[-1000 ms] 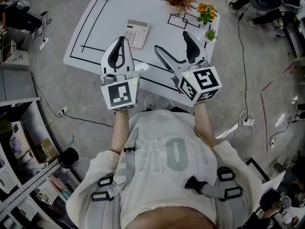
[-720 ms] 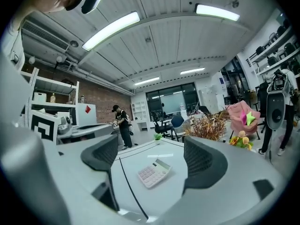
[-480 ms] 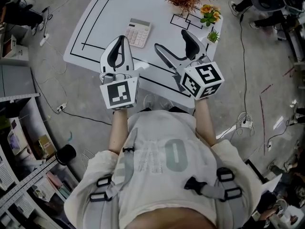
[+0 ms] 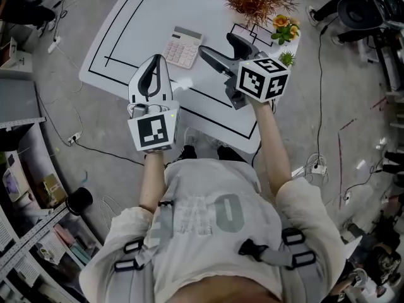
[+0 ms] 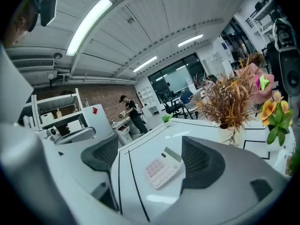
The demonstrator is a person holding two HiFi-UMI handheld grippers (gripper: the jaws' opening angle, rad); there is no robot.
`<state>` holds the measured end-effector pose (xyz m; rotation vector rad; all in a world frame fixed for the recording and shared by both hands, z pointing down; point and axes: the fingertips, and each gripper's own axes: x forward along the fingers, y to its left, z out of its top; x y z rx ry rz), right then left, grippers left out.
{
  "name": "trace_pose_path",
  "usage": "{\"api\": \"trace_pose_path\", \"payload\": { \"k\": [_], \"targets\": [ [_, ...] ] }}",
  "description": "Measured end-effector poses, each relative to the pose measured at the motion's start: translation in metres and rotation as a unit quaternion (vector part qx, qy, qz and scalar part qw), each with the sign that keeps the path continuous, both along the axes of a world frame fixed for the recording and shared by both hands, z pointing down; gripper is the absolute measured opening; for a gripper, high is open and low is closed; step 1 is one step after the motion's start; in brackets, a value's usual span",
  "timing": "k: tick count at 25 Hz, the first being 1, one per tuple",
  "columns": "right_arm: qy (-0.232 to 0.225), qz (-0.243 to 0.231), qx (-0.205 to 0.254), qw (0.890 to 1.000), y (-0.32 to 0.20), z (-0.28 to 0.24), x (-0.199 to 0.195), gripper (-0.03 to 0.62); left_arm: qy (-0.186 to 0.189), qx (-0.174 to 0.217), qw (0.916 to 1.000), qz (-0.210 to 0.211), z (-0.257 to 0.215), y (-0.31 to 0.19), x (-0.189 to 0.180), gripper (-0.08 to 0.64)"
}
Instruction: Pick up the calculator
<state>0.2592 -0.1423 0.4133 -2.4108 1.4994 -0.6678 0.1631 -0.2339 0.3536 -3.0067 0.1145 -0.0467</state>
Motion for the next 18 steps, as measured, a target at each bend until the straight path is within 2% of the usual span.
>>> {"api": "trace_pose_path", "payload": {
  "k": [4, 9, 14, 18],
  "targets": [
    [-0.062, -0.021, -0.004, 0.998, -0.024, 0.034, 0.026, 0.43, -0.008, -0.017, 0.9998, -0.005, 0.009, -0.01, 0.005, 0.021],
    [-0.161, -0.048, 0.017, 0.986, -0.054, 0.068, 0.054, 0.407, -0.041, -0.031, 0.9985, -0.019, 0.033, -0.031, 0.008, 0.021],
    [-0.215, -0.047, -0.011, 0.975, -0.062, 0.112, 0.078, 0.404, -0.068, -0.036, 0.9965, -0.033, 0.06, -0.042, 0.014, 0.021],
    [-0.256, -0.05, -0.014, 0.965, -0.068, 0.133, 0.085, 0.4, -0.083, -0.047, 0.9951, -0.026, 0.074, -0.041, 0.021, 0.021]
  ]
}}
